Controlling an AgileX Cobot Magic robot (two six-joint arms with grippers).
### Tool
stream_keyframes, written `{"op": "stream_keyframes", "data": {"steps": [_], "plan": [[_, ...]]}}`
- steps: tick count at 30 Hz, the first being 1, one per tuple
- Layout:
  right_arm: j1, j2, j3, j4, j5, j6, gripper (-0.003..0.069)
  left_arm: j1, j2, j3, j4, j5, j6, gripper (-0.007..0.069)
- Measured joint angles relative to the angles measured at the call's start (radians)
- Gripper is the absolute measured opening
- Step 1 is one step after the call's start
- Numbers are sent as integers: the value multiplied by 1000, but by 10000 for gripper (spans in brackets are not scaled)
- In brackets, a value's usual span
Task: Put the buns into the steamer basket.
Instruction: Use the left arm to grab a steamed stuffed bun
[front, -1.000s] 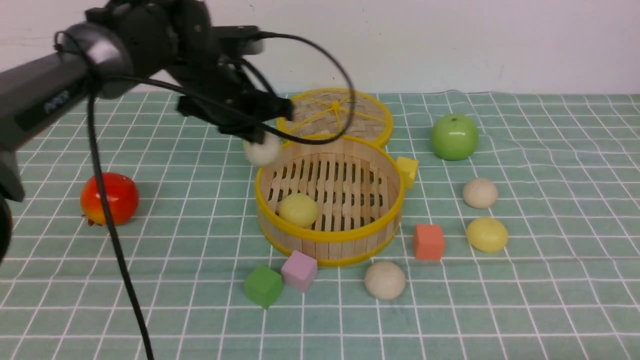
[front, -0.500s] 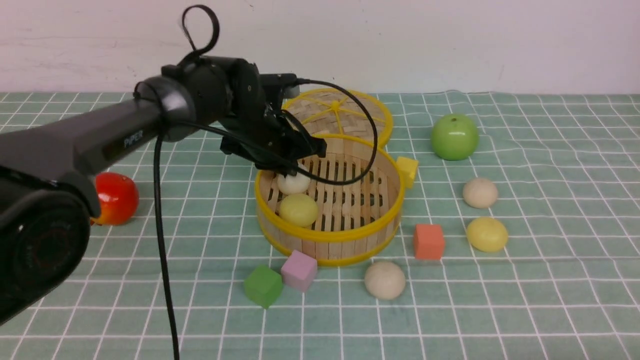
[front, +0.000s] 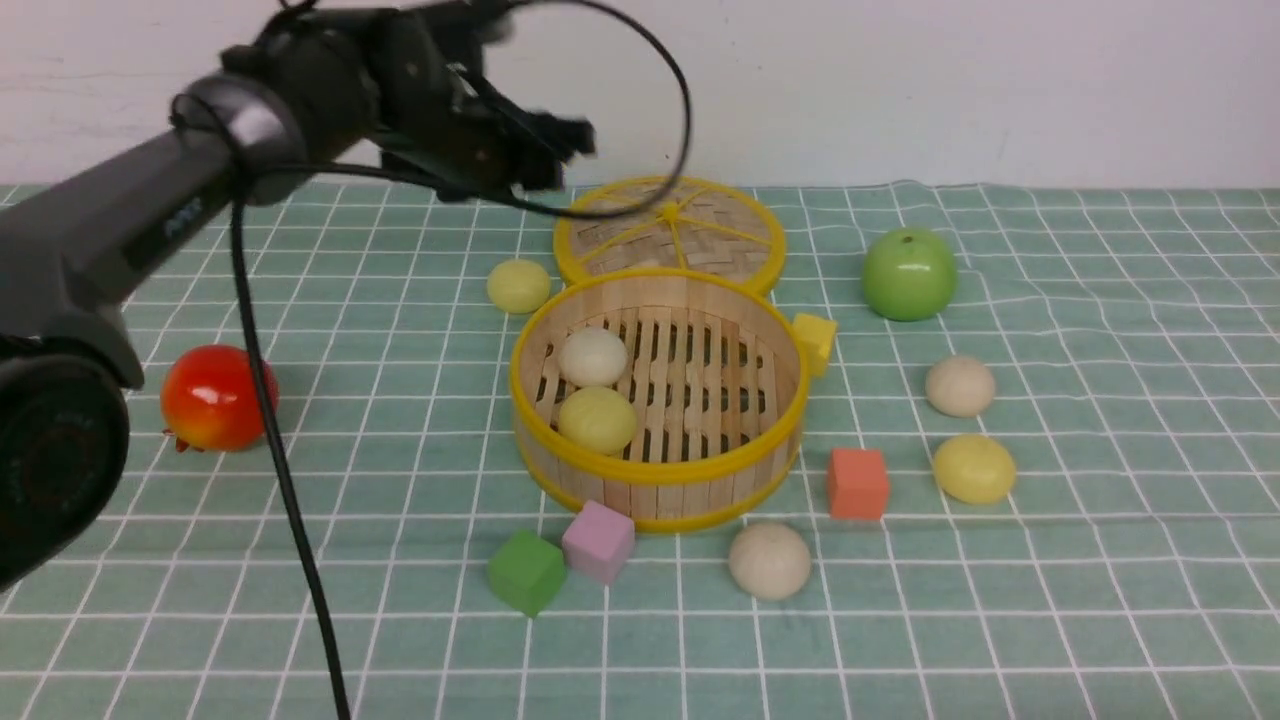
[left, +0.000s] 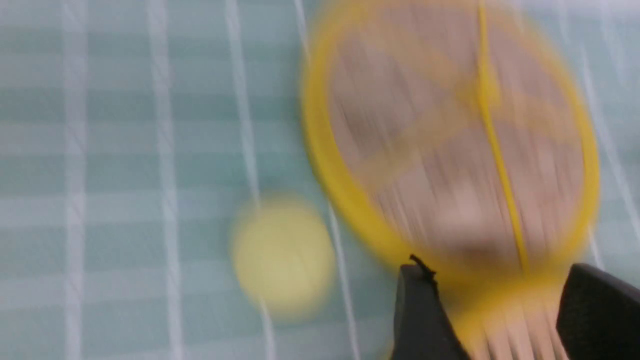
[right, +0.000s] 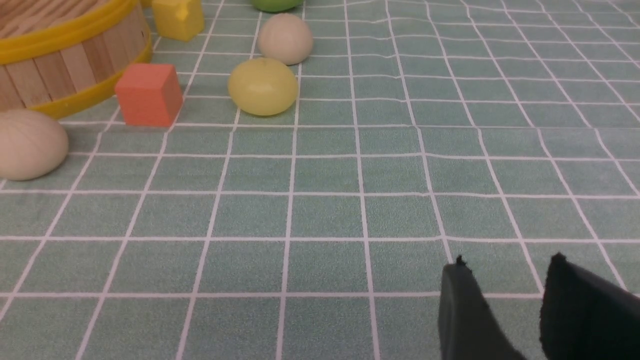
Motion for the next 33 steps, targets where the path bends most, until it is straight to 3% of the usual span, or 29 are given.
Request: {"op": "stream_keyframes", "data": {"steps": [9,33], "plan": [[0,0,0,0,0,0,240,15,128,-7,15,-128,9,260],[0,0,0,0,0,0,240,18,240,-19,111,-264,9,259]]}}
